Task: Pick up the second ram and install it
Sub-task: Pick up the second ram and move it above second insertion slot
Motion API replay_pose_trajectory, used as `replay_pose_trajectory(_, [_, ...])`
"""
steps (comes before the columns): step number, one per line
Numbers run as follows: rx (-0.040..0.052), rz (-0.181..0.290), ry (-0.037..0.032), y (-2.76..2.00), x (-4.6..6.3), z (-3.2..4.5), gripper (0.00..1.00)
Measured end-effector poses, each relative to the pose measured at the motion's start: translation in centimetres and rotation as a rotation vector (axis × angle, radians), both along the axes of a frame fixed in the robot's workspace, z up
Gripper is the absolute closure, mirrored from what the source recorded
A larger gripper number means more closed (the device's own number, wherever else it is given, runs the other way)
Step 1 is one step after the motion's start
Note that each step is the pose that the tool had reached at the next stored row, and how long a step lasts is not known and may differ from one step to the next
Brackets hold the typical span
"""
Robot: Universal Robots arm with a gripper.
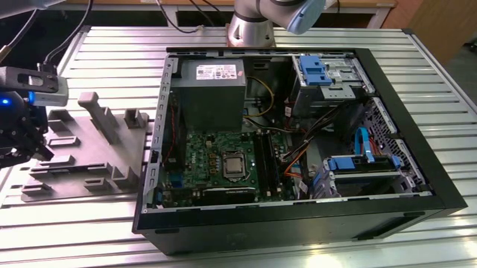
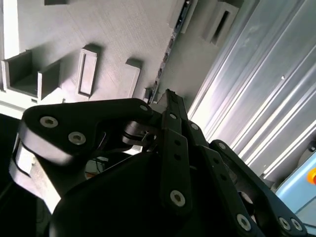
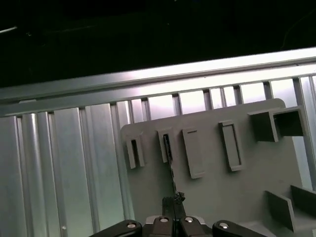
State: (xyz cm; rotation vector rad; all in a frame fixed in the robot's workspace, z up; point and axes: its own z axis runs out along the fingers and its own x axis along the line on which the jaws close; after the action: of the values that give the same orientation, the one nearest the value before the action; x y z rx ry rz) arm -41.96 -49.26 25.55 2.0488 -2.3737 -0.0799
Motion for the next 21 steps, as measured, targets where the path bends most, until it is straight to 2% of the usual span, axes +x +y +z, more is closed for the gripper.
replay_pose_trajectory(5, [0.0, 0.081, -0.0024, 0.0, 0.0, -0.44, 0.9])
replay_pose_trajectory(7, [0.0, 0.1, -0.0024, 0.02, 0.0, -0.58, 0.9])
replay_pose_trajectory(17, [0.0003, 0.115, -0.0026, 0.25, 0.4, -1.42, 0.9])
replay_pose_trajectory(21, [0.0014, 0.116, -0.0025, 0.33, 0.4, -1.5, 0.9])
